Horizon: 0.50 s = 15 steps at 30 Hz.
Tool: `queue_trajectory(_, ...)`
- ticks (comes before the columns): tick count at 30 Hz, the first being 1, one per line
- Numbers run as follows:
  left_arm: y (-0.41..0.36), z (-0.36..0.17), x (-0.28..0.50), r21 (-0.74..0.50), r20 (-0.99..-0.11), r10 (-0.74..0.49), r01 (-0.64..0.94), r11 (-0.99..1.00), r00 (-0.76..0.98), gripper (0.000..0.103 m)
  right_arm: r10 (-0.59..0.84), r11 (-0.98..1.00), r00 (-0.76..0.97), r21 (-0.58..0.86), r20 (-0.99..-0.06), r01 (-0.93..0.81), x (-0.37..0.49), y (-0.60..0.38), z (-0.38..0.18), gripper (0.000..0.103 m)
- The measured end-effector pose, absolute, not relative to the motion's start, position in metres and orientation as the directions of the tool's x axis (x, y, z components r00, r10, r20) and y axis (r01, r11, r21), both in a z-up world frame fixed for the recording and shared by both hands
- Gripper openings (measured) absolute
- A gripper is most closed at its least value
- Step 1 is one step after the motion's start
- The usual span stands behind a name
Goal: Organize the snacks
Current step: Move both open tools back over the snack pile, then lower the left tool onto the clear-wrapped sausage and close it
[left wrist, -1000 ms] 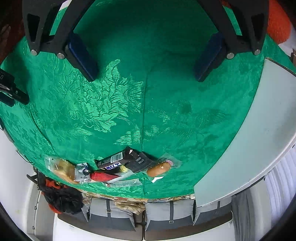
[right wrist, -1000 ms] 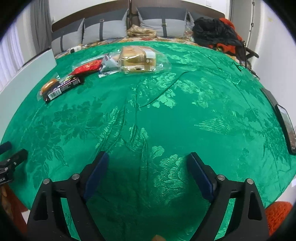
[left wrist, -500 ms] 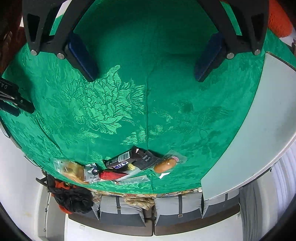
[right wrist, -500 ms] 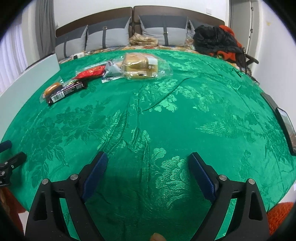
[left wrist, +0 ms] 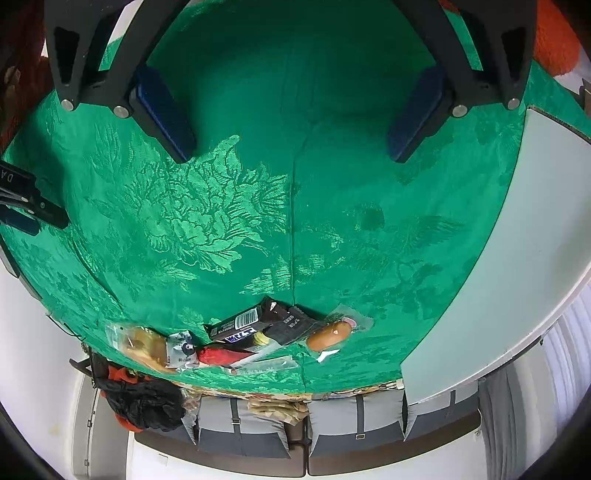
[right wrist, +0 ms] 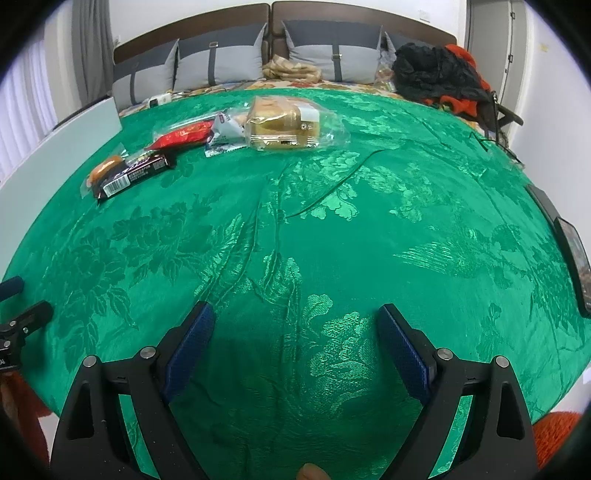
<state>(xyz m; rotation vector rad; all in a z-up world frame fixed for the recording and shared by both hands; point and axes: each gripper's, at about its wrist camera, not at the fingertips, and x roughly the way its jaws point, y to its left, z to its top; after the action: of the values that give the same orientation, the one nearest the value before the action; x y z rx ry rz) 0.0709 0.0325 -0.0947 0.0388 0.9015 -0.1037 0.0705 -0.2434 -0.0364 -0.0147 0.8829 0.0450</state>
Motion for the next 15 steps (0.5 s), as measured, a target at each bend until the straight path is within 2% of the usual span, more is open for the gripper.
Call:
queue_trajectory(12,0.0337,-0.0970,0.0646,-0.012,-0.753,-0.085,0.116,0.993,0.652,0.103,0.032,0.999,0.629,0.006,-0.776,-0.044,0.0710,-0.2429,-0.0360,0.092)
queue_trajectory(15,0.0338,-0.0950,0.0732,-0.014,-0.784,-0.088,0.125,0.992,0.615,0.103,0.032,0.999,0.630,0.006,-0.776,-0.044,0.0708,-0.2427,-0.0359,0.092)
